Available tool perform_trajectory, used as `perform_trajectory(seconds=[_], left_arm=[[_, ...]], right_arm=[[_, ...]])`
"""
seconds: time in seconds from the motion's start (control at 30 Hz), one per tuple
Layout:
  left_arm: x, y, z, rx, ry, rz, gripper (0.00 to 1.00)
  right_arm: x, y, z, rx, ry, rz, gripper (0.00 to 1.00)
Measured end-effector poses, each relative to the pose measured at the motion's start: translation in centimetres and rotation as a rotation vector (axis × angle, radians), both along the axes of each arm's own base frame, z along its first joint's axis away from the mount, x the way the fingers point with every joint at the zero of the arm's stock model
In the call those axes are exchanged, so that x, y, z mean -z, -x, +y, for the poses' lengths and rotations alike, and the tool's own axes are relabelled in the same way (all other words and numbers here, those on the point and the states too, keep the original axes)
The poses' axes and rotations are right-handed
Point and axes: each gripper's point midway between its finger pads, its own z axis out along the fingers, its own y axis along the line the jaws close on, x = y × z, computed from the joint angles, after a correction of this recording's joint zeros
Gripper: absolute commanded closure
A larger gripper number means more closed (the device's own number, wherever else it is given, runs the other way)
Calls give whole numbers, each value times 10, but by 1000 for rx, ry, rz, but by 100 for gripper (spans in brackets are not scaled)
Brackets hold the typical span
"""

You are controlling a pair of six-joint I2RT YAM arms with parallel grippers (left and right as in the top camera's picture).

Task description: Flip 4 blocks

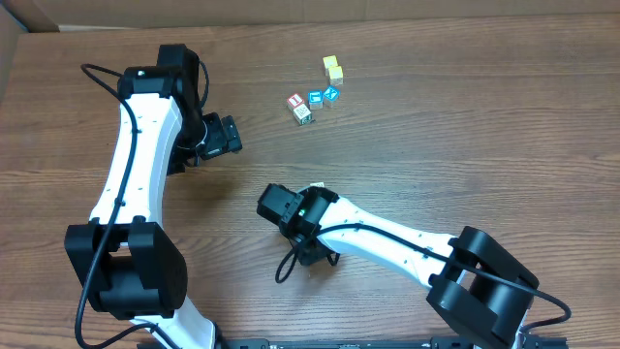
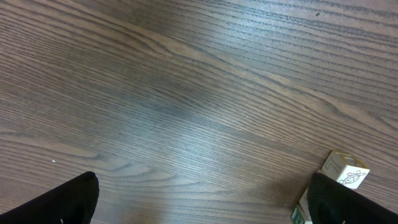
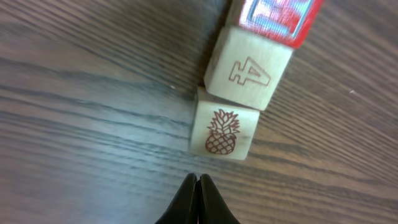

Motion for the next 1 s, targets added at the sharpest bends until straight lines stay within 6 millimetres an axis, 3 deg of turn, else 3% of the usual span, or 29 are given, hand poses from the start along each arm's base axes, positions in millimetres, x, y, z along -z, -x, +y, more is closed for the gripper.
perform_trajectory(seconds=[0.2,1.0], left_arm=[[0,0,0,0,0,0,1],[0,0,0,0,0,0,0]], right_arm=[[13,3,-4,-38,4,1,96],[13,-1,2,-32,-22,-14,96]])
